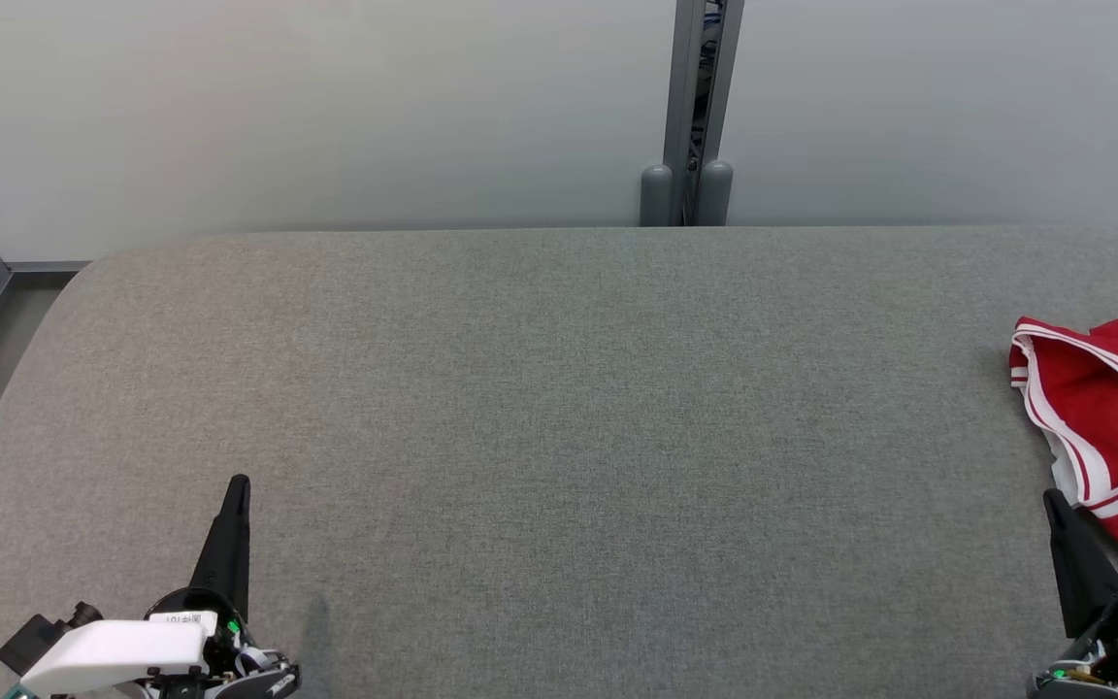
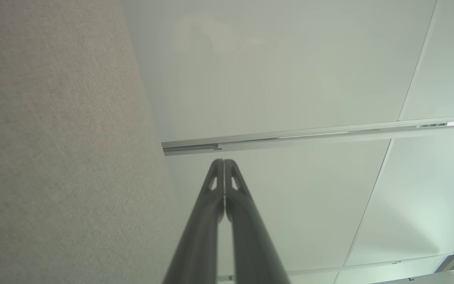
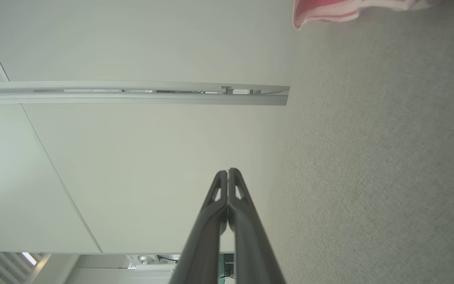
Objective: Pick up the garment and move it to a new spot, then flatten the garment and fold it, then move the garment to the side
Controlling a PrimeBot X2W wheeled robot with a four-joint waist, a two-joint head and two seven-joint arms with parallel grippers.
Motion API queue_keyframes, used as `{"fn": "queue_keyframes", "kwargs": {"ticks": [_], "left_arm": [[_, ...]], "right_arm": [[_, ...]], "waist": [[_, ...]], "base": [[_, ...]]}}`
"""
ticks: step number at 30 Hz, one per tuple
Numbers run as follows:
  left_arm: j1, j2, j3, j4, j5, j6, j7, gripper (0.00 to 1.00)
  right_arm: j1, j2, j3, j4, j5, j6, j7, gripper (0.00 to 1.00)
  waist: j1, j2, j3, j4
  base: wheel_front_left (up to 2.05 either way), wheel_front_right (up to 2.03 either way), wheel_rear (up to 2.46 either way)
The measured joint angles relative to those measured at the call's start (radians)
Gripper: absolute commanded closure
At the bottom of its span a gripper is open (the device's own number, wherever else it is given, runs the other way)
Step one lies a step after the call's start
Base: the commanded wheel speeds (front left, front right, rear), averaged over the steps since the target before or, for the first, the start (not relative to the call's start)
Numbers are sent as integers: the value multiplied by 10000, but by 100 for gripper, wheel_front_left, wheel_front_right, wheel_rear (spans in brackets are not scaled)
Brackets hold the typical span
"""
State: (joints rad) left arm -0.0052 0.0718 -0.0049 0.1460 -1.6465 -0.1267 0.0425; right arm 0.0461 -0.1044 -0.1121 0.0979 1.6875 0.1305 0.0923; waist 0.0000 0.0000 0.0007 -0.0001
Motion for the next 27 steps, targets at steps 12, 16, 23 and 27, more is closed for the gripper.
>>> {"fn": "queue_keyframes", "kwargs": {"ticks": [12,16,23,27], "left_arm": [[0,-10,23,-2,2,0,13,100],[0,-13,29,-2,2,0,15,100],[-1,-23,42,-2,6,0,27,100],[-1,-29,50,-2,8,0,56,100]], "right_arm": [[0,21,-42,0,-15,0,42,100],[0,31,-56,0,-19,0,46,100],[0,48,-77,0,-59,0,77,100],[0,63,-88,2,-61,0,88,100]], "waist": [[0,0,0,0],[0,0,0,0],[0,0,0,0],[0,0,0,0]], "base": [[0,0,0],[0,0,0],[0,0,0],[0,0,0]]}}
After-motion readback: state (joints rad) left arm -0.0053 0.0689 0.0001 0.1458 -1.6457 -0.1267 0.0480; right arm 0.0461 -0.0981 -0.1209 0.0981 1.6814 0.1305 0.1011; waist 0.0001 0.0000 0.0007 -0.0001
